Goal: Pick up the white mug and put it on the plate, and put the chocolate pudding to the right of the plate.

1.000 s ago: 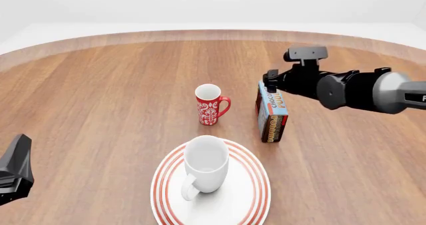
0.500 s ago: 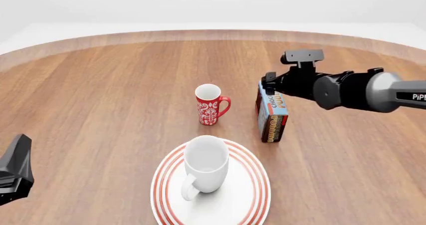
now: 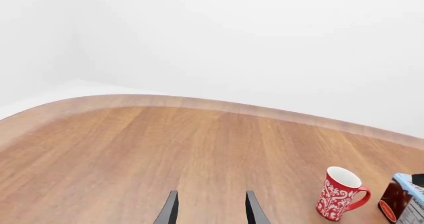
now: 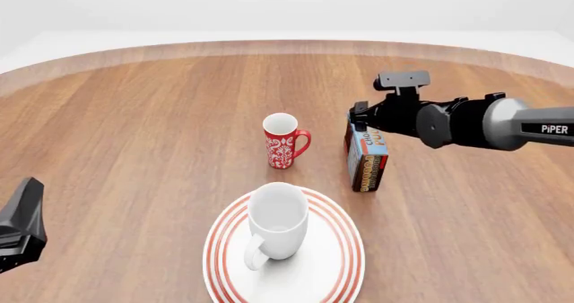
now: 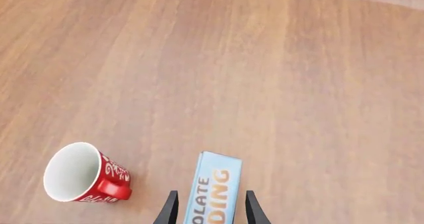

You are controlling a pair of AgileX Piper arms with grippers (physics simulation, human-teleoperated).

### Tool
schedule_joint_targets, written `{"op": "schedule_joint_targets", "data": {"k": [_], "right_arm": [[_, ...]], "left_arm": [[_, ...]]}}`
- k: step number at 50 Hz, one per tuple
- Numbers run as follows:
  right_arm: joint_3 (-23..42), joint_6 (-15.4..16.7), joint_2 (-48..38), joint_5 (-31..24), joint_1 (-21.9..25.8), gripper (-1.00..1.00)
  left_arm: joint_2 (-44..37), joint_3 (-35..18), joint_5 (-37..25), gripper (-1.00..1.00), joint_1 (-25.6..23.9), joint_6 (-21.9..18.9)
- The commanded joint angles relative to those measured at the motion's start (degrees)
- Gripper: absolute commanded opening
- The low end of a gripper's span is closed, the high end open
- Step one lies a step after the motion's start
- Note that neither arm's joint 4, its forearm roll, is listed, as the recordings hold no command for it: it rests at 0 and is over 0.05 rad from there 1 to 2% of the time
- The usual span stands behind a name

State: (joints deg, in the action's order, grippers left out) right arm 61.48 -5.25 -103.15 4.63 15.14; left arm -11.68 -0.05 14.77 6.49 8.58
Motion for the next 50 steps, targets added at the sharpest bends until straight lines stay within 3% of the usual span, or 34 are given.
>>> {"op": "schedule_joint_targets", "data": {"k": [1, 50], "right_arm": [[0.4, 0.0, -0.8, -0.2, 0.1, 1.00], [1.9, 0.1, -4.4, -1.3, 0.1, 1.00]], "left_arm": [[-0.1, 0.0, 0.1, 1.00, -0.2, 0.2], [1.0, 0.0, -0.9, 1.00, -0.3, 0.7]]}}
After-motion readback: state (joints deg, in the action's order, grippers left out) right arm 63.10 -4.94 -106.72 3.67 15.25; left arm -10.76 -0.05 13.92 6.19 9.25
